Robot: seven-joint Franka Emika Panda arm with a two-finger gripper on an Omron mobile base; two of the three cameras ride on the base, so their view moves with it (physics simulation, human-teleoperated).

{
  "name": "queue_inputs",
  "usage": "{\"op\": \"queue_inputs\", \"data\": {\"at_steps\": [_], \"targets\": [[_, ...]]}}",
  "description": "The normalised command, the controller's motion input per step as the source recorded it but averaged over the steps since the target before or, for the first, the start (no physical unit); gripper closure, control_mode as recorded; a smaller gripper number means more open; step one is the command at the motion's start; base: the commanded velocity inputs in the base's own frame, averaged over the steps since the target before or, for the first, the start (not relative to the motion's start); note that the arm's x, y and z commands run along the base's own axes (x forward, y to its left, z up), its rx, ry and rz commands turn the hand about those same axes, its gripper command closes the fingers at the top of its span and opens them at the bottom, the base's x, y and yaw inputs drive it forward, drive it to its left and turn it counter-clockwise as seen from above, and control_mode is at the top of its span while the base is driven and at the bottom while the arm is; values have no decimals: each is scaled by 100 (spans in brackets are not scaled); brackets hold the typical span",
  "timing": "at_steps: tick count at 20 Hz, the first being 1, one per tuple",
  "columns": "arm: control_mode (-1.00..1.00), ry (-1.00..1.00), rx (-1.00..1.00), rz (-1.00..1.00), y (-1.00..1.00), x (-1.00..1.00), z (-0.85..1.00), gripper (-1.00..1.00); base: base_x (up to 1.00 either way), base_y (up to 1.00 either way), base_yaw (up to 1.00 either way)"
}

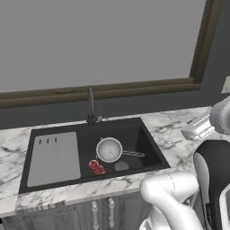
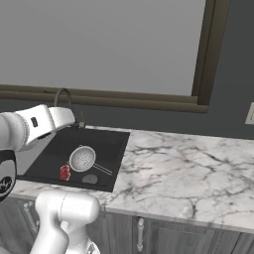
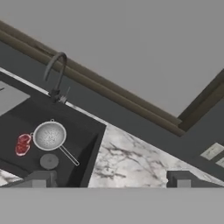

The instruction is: Pick the strainer and strainer and place them in the sink. Then turn on the water.

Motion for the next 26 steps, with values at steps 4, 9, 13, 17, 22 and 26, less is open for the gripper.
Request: {"op": "queue_inputs", "data": {"at_steps": [4,9,13,17,22,26], "targets": [[100,0,0,0,0,0,0,-100,7,19,8],[100,0,0,0,0,0,0,-100,-56,63,22],[100,0,0,0,0,0,0,-100,-100,81,25],[100,0,0,0,0,0,0,-100,-100,99,25],[100,0,0,0,0,0,0,-100,-78,100,64],[100,0,0,0,0,0,0,-100,-43,81,90]]}}
